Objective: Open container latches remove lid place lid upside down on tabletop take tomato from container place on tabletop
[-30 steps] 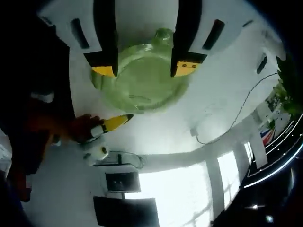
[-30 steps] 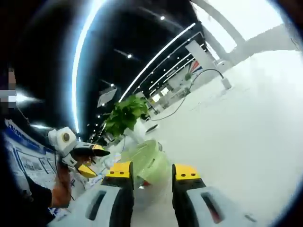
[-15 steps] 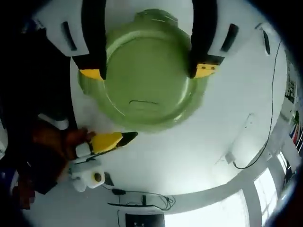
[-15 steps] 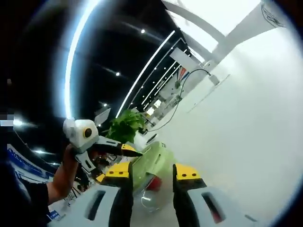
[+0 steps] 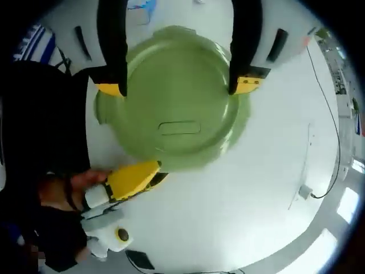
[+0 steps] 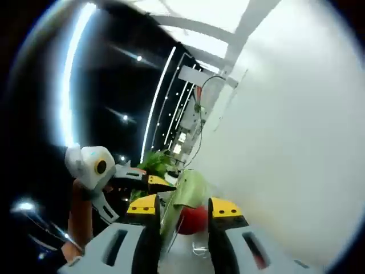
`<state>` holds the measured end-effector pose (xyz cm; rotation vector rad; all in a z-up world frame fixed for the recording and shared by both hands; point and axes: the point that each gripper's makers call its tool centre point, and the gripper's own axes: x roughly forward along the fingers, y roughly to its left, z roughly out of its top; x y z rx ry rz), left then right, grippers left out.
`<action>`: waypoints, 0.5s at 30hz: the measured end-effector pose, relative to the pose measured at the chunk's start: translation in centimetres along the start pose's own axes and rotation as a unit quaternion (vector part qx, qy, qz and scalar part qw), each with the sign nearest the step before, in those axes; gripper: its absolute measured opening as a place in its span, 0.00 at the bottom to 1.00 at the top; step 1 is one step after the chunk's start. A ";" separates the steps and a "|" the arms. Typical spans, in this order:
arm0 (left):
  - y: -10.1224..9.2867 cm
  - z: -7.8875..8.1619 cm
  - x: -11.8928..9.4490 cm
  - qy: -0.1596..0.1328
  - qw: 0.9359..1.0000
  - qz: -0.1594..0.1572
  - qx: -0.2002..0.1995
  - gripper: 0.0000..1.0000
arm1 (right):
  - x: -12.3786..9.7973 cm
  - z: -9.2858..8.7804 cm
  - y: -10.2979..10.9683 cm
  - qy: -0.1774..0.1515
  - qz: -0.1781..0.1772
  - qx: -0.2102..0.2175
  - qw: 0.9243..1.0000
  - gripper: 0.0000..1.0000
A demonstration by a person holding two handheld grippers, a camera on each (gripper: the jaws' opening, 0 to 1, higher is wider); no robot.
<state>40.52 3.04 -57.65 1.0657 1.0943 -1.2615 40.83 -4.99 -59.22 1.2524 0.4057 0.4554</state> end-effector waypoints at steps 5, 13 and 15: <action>-0.1 -0.1 0.2 0.015 1.000 0.003 0.000 0.68 | 0.8 0.7 -0.4 -0.024 -0.009 0.047 0.999 0.20; -0.2 -0.3 0.3 -0.004 1.000 0.004 -0.006 0.68 | 1.8 0.9 -0.6 -0.038 -0.033 0.074 0.996 0.19; -0.2 -0.3 0.4 -0.009 1.000 0.004 -0.007 0.68 | 2.0 1.0 -0.8 -0.043 -0.042 0.089 0.994 0.18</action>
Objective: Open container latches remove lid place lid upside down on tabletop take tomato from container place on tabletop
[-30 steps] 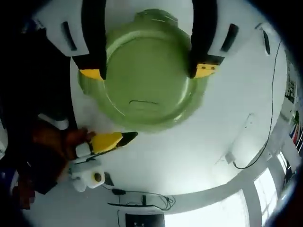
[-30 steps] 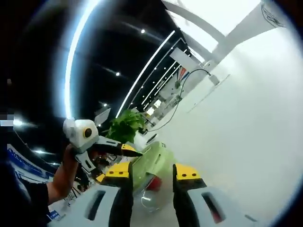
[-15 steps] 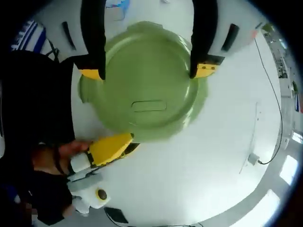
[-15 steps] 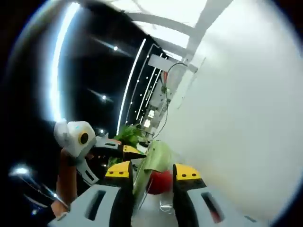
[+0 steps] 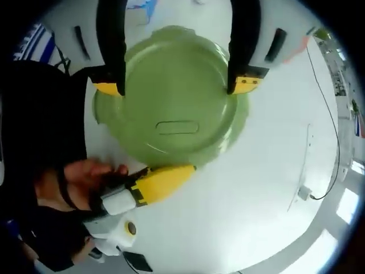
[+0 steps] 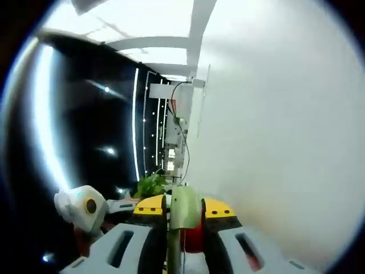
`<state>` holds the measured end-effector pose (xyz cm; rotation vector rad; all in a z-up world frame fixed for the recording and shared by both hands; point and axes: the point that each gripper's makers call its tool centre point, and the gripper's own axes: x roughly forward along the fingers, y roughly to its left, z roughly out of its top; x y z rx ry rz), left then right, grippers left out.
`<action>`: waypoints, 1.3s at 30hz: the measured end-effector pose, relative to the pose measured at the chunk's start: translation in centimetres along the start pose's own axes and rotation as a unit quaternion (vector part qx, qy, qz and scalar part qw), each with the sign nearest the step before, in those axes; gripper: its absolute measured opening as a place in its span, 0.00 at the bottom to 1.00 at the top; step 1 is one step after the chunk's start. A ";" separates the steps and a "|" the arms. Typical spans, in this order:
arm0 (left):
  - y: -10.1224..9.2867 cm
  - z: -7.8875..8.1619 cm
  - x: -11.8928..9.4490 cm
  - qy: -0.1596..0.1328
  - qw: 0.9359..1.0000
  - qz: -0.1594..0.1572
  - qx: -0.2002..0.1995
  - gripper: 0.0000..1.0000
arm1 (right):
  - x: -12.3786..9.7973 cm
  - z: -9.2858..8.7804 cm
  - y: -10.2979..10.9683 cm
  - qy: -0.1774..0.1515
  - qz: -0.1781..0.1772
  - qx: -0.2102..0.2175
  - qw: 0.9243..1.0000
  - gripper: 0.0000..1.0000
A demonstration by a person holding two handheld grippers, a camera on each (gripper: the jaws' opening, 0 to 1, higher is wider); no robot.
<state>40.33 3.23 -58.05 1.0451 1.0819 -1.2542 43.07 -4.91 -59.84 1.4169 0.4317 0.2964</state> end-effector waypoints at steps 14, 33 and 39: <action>0.3 0.1 0.2 -0.002 1.000 0.000 0.006 0.66 | 0.2 0.2 -0.4 -0.052 -0.012 0.067 0.996 0.16; 0.4 0.2 0.2 -0.003 1.000 0.004 0.005 0.64 | 0.1 0.6 0.1 -0.039 -0.014 -0.087 0.995 0.14; 0.5 0.2 0.1 -0.003 1.000 0.006 -0.004 0.64 | 0.1 3.1 1.8 -0.050 -0.025 -0.177 0.983 0.00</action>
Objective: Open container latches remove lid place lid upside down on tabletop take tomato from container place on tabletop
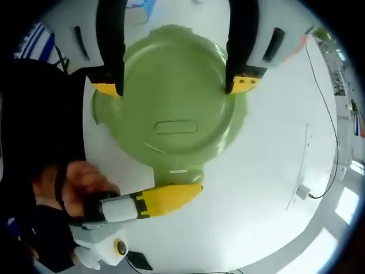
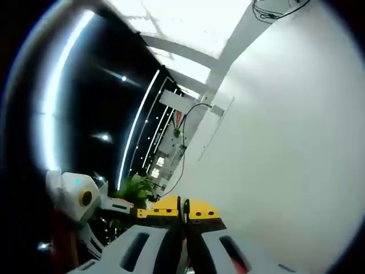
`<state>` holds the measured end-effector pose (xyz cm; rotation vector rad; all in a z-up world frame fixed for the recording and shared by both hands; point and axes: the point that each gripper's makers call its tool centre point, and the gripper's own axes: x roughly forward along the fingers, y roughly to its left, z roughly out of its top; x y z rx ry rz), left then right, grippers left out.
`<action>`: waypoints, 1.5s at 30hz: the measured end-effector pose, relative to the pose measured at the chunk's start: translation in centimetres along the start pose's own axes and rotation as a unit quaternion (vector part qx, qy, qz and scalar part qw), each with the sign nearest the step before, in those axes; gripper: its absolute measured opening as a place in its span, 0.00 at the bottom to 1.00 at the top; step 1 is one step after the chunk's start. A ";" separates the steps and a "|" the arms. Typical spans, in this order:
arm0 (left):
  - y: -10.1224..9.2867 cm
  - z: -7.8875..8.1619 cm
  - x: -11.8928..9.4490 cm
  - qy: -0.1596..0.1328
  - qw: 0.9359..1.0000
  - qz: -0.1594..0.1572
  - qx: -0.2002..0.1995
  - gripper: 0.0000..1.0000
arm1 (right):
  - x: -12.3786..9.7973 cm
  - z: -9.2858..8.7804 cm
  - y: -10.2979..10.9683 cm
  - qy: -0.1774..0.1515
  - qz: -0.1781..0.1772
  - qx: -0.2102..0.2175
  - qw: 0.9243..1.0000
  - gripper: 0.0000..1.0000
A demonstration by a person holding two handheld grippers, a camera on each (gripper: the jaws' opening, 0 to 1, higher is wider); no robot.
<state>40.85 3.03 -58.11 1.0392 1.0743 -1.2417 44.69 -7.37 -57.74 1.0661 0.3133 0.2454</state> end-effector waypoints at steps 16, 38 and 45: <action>-0.1 -0.1 -0.1 -0.014 1.000 0.000 -0.002 0.64 | -0.3 0.0 0.3 -0.001 -0.008 -0.101 0.995 0.01; 0.5 -0.7 -1.5 -0.229 0.969 0.064 -0.069 0.59 | -2.1 0.7 0.7 0.030 0.054 -0.184 0.981 0.05; 0.7 -1.7 -2.7 -0.279 0.949 0.128 -0.070 0.55 | -3.4 0.5 2.3 0.053 0.092 -0.273 0.956 0.05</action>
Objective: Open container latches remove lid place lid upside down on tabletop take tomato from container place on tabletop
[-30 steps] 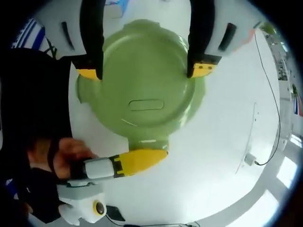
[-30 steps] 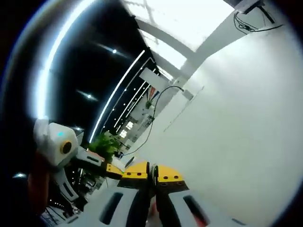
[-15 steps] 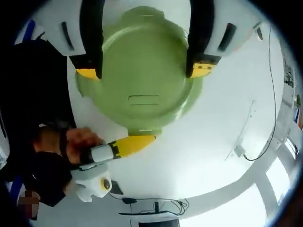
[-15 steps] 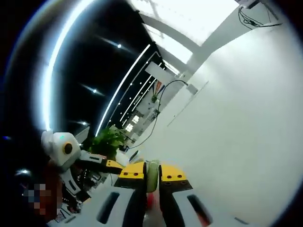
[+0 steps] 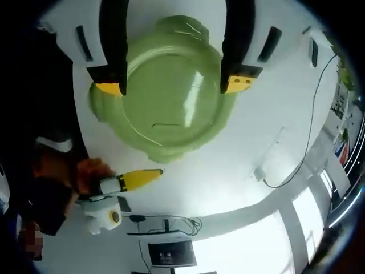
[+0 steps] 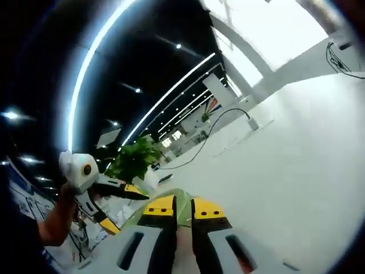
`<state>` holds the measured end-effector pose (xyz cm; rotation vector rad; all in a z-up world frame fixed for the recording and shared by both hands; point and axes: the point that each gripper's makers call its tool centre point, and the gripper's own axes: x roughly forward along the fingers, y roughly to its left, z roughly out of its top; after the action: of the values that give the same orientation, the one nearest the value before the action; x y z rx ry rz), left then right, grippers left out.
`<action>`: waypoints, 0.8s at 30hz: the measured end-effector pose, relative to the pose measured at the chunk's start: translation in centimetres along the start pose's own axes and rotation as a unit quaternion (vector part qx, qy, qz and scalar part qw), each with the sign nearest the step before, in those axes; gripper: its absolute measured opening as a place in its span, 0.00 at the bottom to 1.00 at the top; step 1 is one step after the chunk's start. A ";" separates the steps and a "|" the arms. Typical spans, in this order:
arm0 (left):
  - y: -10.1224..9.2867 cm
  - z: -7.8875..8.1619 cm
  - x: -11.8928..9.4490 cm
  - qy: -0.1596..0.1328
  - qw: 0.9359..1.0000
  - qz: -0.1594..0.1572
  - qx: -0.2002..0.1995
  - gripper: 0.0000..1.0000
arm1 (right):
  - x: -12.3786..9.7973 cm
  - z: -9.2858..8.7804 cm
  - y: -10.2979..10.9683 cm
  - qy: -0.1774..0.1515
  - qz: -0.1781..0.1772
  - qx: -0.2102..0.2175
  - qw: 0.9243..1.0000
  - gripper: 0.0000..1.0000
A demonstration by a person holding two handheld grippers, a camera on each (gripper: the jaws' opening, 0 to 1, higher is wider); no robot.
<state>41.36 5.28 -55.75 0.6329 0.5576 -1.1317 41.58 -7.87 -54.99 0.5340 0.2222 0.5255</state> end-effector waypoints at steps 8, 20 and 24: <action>-2.2 -0.1 -3.1 -0.126 0.990 0.043 -0.037 0.50 | -0.9 0.3 0.9 0.025 0.026 -0.146 0.989 0.06; -4.9 -2.4 -4.5 -0.202 0.974 0.096 -0.048 0.45 | -3.1 -2.7 6.3 0.030 0.159 -0.419 0.893 0.15; -4.3 -3.0 -4.6 -0.197 0.974 0.107 -0.041 0.45 | -3.9 -4.6 7.1 0.049 0.191 -0.456 0.868 0.26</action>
<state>35.59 9.14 -55.43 0.3719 0.1885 -0.9905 33.77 -2.76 -54.82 -0.3936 -0.0566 0.9659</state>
